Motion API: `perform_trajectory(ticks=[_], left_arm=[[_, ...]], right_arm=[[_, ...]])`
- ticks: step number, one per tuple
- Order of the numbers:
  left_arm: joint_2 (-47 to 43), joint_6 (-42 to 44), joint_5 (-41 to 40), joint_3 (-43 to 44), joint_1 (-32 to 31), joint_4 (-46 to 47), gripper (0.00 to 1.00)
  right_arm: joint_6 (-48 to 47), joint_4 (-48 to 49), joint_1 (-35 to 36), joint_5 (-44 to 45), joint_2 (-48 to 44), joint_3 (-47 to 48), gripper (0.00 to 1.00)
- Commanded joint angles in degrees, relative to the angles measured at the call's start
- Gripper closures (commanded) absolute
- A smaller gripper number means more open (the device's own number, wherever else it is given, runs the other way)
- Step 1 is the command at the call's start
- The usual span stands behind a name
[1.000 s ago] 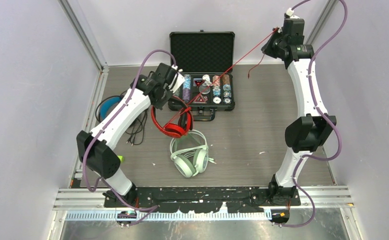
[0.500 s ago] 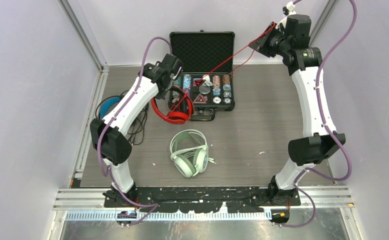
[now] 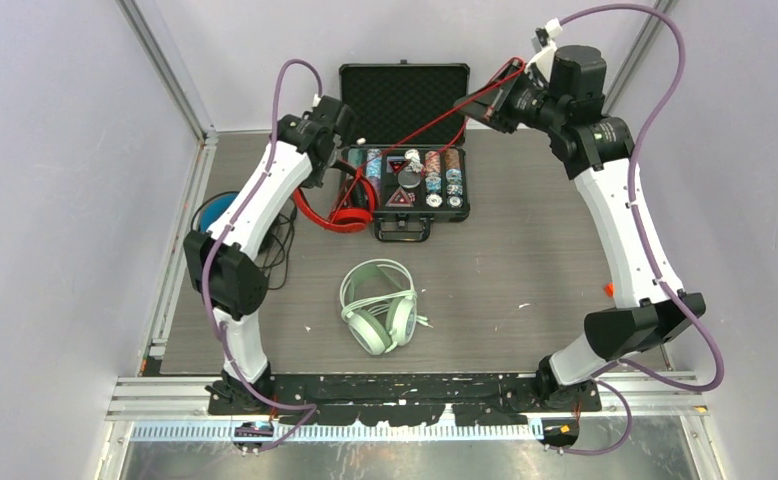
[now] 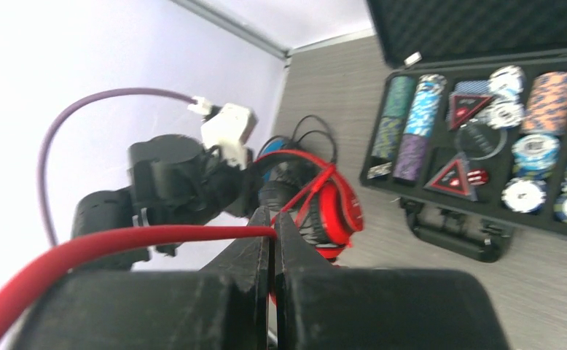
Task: Wrap the headphones
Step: Wrap the headphones cable around the headphones.
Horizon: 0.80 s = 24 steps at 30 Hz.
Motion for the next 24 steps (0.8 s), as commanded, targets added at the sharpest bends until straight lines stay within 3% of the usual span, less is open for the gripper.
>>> perform_trajectory(ticks=[1,12,24], left_arm=[[0.55,-2.17,-5.27,0.84,1.28,-2.33,1.00],[-0.11,-9.56,-4.18,1.85,4.08,-0.14,1.00],[-5.07,-19.32,7.28,0.62,9.86,7.75,1.00]], right_arm=[[6.16,7.24,2.17,-1.81,-3.50,4.41,1.00],[23.26,19.56,17.23,2.36,-7.54,-5.67,1.00],[22.49,21.33,38.66,14.29,-9.46,-12.94,0.99]])
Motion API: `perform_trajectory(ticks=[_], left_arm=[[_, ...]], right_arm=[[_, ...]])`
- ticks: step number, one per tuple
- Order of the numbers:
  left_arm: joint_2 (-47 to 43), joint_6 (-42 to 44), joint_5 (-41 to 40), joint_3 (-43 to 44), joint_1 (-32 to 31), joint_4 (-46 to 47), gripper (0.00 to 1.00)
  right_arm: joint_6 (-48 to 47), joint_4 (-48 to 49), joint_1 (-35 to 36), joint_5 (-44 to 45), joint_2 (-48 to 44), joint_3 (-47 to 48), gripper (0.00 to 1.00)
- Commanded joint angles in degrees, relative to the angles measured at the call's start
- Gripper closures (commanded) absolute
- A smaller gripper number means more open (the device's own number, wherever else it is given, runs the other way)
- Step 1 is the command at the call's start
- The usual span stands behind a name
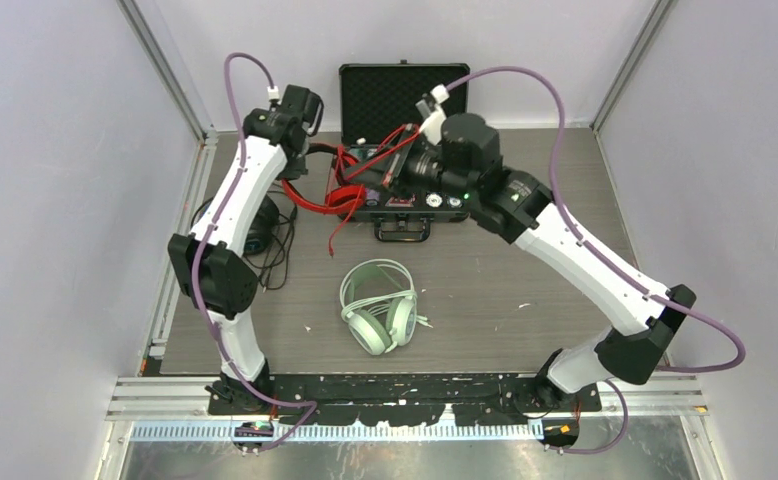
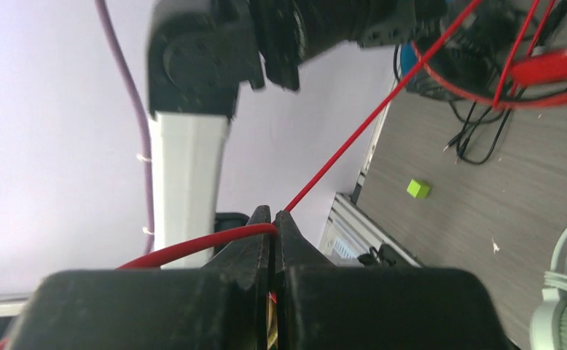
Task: Wrap the headphones
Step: Wrap the headphones cable around the headphones.
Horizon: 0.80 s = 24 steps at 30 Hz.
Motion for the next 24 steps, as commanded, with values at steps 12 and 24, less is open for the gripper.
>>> perform_trajectory(ticks=[12,24], left_arm=[[-10.05,-18.21,18.11,0.34,10.82,14.61,1.00],[-13.94,-23.46,27.94,-1.14,12.68,21.44,1.00]], right_arm=[[-4.78,5.20,17.98,8.81,-3.09,-7.84,1.00],[-7.20,5.87,22.08,18.08,-6.95,-23.55,0.99]])
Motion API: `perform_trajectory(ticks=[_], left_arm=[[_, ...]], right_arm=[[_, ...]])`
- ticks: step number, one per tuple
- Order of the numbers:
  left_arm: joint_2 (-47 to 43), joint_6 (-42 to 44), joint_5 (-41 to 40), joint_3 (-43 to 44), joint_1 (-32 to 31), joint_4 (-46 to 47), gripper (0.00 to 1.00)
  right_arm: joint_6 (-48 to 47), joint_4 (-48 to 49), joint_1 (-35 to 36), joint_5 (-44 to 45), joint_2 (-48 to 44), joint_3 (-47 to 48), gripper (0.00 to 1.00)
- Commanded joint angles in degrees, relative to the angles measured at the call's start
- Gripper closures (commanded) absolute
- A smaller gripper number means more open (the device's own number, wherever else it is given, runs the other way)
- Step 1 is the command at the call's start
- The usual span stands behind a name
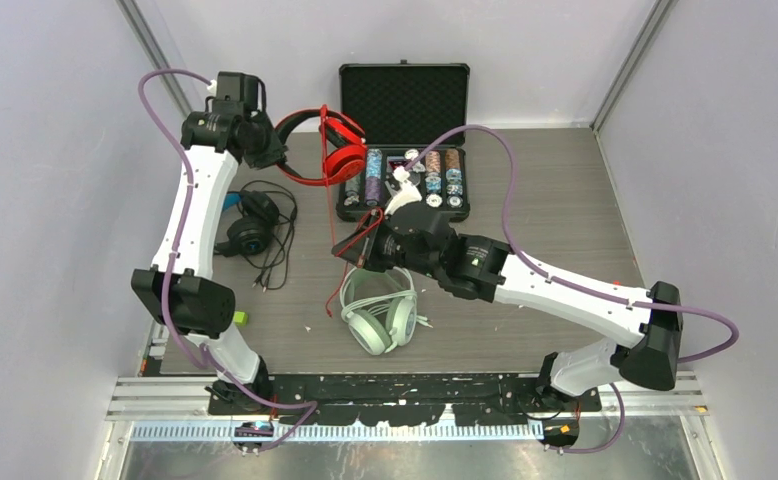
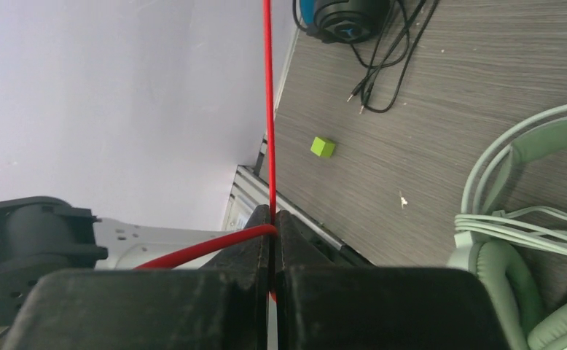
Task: Wrap the headphones
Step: Wrap the headphones cable around the headphones.
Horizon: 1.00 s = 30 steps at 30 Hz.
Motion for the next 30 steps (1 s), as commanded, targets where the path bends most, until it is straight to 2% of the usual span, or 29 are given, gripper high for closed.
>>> perform_trajectory(ticks=[1,11,17,30], left_arm=[[-4.73,-10.08,3.95,-0.33,1.77,16.05,1.00],[-9.20,-15.35,10.16,-2.10,1.77,22.39,1.00],[-11.13,-16.91,11.49,-4.03,2.15,23.70,1.00],[-14.72,-21.22,12.50,-9.87,3.95,30.30,1.00]], right_arm=[[-1.25,0.32,3.03,-2.39,-3.36,-4.08,0.99],[-4.40,3.33,3.02,3.63,-2.53,-7.36,0.99],[-6.23,3.66,2.96,10.65,-4.98,-10.38,0.99],[-4.10,7.40,2.97,17.57,-8.79,-14.96,1.00]])
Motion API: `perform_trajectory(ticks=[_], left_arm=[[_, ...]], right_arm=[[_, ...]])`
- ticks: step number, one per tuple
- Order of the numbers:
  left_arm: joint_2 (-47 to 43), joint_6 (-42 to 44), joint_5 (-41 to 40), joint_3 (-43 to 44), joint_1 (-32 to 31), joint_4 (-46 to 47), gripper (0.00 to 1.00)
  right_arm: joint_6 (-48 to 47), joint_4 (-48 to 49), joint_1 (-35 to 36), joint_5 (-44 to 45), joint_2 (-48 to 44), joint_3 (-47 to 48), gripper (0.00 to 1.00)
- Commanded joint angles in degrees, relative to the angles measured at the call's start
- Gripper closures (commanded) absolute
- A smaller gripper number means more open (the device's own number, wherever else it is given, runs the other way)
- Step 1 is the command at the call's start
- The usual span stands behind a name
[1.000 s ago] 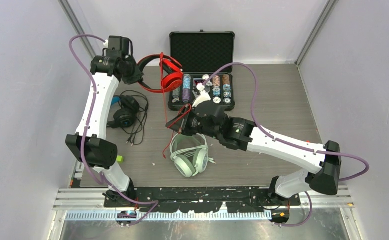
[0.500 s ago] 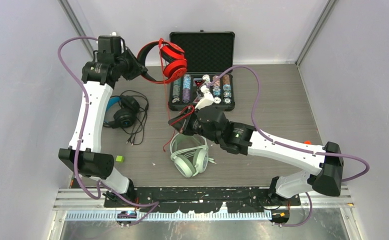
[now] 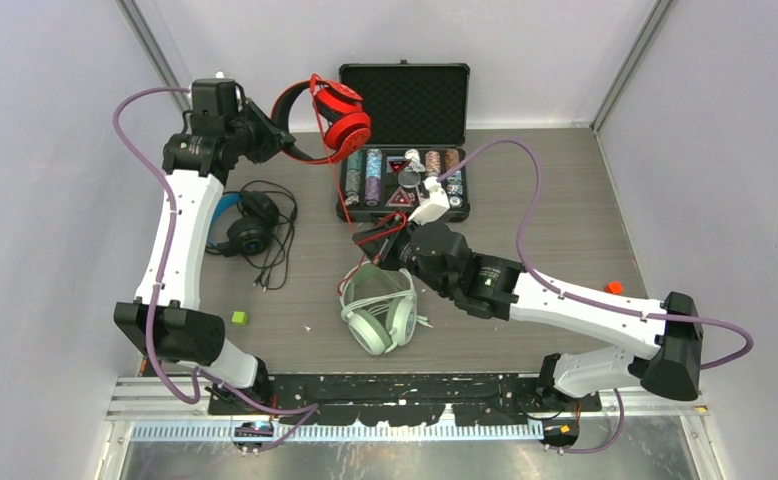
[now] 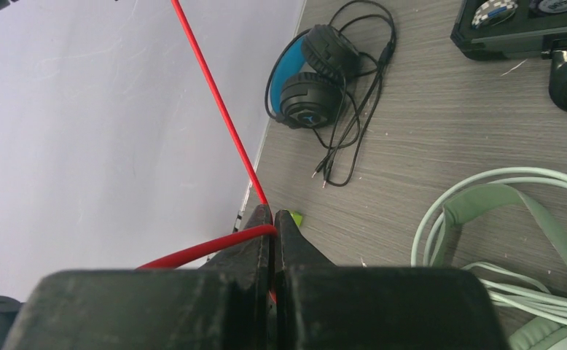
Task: Wrap the headphones
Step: Wrap the headphones cable around the headphones.
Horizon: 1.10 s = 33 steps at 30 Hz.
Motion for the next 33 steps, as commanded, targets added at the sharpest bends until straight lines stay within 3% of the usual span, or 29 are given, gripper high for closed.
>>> perform_trajectory(ticks=[1,9,15,20,27,33], left_arm=[[-4.91,-8.49,0.06,-0.13,1.96,15.75,1.00],[-7.12,-12.64,3.42,-2.34,2.79,18.79,1.00],[-9.69,-17.38,9.54,-6.25,2.95,24.57,1.00],[-13.03,-18.13,12.34,-9.84,3.09,27.56,1.00],[-14.46,-18.50,24.13,-10.30,3.47,32.86,1.00],[-18.34,-18.14,31.92,-16.26,3.40,36.74,1.00]], right_arm=[[-0.27,-4.43,1.77,2.75,-2.08,-2.43,1.00],[-3.77,-6.11,0.70,9.28,-2.37,-1.80,1.00],[-3.92,-6.25,-2.21,9.09,-2.09,-1.17,1.00],[-3.55,-5.31,-7.82,4.70,-1.14,-1.04,1.00],[-2.88,-0.51,-12.98,-1.44,-2.02,-3.01,1.00],[-5.57,3.55,-17.41,-7.01,-2.34,-2.39,1.00]])
